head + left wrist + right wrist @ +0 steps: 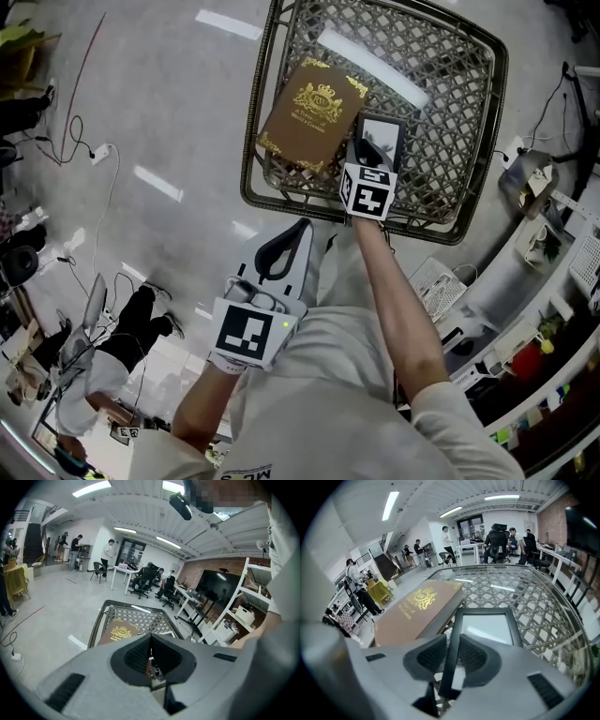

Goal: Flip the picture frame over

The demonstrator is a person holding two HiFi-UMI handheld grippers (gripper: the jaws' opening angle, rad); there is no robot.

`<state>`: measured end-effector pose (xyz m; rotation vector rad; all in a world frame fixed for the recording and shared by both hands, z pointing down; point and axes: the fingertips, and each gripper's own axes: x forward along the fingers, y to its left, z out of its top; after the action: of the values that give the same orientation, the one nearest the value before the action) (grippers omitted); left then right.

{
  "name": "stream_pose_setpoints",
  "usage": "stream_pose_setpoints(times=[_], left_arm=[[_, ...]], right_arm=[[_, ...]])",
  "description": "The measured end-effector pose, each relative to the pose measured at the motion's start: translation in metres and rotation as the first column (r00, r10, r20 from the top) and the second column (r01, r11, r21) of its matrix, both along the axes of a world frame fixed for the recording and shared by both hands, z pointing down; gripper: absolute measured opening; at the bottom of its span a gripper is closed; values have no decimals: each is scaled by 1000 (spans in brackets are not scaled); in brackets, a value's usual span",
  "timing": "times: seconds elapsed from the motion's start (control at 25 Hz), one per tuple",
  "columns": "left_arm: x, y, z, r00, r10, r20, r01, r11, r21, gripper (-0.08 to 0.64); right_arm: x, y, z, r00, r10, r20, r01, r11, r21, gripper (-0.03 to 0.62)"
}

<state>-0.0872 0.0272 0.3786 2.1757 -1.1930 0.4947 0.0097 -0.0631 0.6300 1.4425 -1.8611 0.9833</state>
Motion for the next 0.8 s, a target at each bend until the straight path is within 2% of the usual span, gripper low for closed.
stream_pose_setpoints(times=[0.28,0.48,0.64,0.8], left_arm=[[-1,3,3,1000,-3,4,3,1000,-3,25],[2,5,0,1000,-14,-5,14,1000,-10,25],[0,8,1,1000,-17,-3,17,1000,-5,25],[2,10,0,1000,-24,-8,24,1000,-9,25]], right_arm=[[2,1,3,996,-4,-92,7,999,32,84],[4,1,2,995,41,-89,-39,999,21,78],[5,3,2,997,67,-47,-66,998,4,75],[6,4,2,998,60,-30,-60,998,4,74]])
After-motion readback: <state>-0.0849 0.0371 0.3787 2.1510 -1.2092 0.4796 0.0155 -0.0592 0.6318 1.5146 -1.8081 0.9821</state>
